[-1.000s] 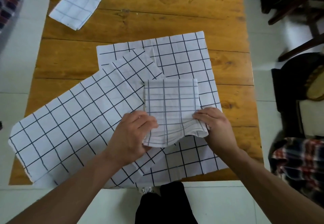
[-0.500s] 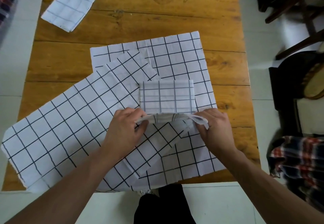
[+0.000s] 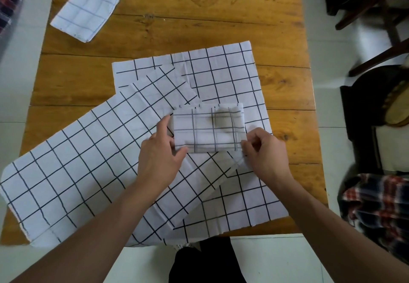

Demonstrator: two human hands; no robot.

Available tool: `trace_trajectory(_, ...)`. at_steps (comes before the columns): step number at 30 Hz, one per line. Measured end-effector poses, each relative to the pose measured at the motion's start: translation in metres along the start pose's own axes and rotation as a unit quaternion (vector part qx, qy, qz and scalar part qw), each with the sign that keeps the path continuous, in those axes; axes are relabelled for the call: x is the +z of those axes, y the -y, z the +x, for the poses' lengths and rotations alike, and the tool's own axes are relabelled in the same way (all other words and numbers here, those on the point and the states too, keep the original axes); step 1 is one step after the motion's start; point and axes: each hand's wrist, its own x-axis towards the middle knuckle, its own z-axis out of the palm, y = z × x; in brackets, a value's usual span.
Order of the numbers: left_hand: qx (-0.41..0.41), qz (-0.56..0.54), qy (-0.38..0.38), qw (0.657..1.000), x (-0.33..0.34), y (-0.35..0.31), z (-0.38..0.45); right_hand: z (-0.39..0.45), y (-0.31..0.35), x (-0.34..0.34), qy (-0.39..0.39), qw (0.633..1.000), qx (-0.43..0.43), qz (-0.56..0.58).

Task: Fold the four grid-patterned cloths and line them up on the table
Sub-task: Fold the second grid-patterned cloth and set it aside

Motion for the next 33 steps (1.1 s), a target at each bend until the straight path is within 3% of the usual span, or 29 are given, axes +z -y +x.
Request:
trace_trajectory(14,-0.024,0.054,-0.012,0.998,-0.003,-0.016,0.009,0.020,0.006,-0.002,0.026,0.996,0.087,0.001)
trace_trajectory(22,-0.027,0.092,-0.007,0.995,-0.002,-0.019,0.011,0.020,0.013,-0.003,0.004,0.993,0.010,-0.116)
trace_trajectory(33,-0.005,0.132,-0.016,0.991,-0.003,-0.021,0.011,0.030,0.018,-0.002,0.018,0.981,0.004,-0.195)
